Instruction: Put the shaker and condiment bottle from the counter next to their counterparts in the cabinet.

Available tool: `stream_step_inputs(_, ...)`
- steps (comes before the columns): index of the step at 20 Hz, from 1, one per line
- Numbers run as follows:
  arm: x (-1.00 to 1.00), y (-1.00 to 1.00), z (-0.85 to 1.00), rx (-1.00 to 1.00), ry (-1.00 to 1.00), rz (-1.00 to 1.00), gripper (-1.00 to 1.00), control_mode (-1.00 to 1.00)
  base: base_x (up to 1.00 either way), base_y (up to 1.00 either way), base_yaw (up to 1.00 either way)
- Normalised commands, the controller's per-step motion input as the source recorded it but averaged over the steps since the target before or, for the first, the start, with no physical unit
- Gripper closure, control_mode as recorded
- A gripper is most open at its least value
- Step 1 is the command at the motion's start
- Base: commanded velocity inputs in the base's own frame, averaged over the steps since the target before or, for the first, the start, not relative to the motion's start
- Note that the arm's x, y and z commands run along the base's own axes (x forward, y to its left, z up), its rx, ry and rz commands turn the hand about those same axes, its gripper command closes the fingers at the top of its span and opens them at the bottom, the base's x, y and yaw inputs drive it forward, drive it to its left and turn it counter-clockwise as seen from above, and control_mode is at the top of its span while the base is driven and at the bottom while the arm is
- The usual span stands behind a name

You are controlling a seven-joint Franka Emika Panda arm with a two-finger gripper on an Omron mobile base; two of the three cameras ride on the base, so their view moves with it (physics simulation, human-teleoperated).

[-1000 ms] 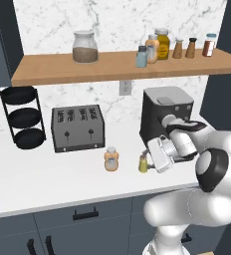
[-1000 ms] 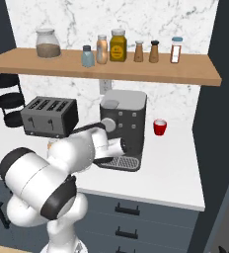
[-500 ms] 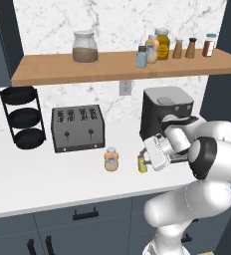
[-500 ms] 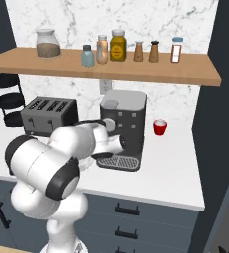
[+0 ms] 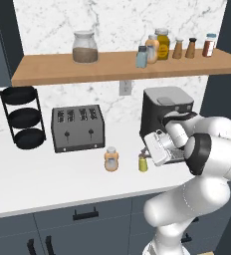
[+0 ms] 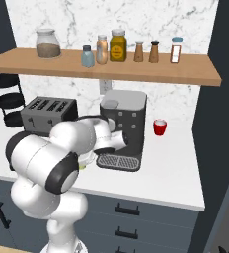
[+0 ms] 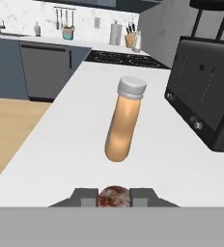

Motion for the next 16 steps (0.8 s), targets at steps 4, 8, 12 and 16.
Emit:
stream_step_inputs(4,-0.01,0.05,0.04,0.0,-0.03,0.0,-1.0,-1.0,0.0,0.0,0.0)
stream_step_inputs(8,0.0,0.03,0.0,0.0,-0.02,0.0,-1.0,-1.0,0.0,0.0,0.0)
stream_step_inputs(12,0.0,0.0,0.0,0.0,-0.04,0.0,-1.0,-1.0,0.0,0.0,0.0)
stream_step_inputs(16,0.0,0.0,0.0,0.0,-0.05,0.0,-1.0,-1.0,0.0,0.0,0.0)
